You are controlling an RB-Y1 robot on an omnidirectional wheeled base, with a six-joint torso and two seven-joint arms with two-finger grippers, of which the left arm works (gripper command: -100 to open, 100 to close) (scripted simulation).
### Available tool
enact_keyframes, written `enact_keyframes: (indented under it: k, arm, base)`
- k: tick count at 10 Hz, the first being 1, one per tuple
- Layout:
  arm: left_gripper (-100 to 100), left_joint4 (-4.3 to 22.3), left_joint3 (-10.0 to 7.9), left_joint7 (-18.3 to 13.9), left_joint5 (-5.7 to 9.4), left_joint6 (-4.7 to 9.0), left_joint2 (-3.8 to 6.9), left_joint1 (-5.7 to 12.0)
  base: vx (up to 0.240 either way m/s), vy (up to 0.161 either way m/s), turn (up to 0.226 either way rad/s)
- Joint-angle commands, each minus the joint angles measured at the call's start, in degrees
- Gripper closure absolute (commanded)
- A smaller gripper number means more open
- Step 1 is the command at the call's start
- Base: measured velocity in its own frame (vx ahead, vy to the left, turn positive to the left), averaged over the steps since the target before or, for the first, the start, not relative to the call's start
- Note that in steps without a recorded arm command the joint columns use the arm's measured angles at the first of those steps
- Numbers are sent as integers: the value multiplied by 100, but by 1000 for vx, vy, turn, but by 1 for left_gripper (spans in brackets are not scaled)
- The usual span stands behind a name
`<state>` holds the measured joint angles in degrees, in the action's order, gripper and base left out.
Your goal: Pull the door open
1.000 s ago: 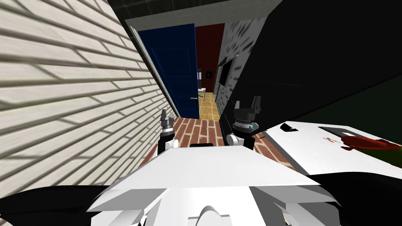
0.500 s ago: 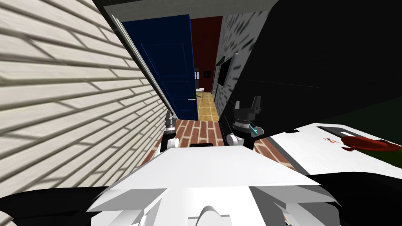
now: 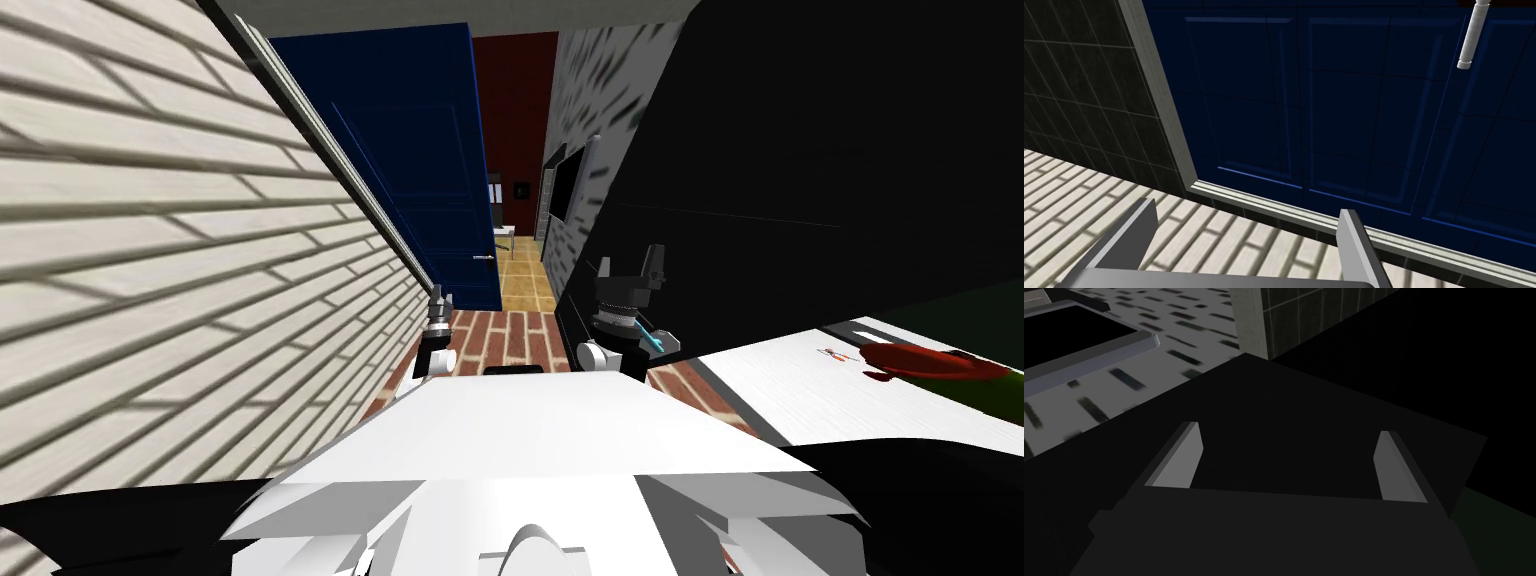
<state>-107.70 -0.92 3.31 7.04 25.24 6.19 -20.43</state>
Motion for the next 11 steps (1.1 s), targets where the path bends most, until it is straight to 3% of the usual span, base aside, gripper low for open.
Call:
enact_keyframes:
  k: [1,11]
  arm:
    - [-100,263,-15,-88,27,-73,99,124]
    - [-100,1703,-108,-478,149,-345,514,890]
  base:
    - [154,44,-104]
    - [138,12,-80]
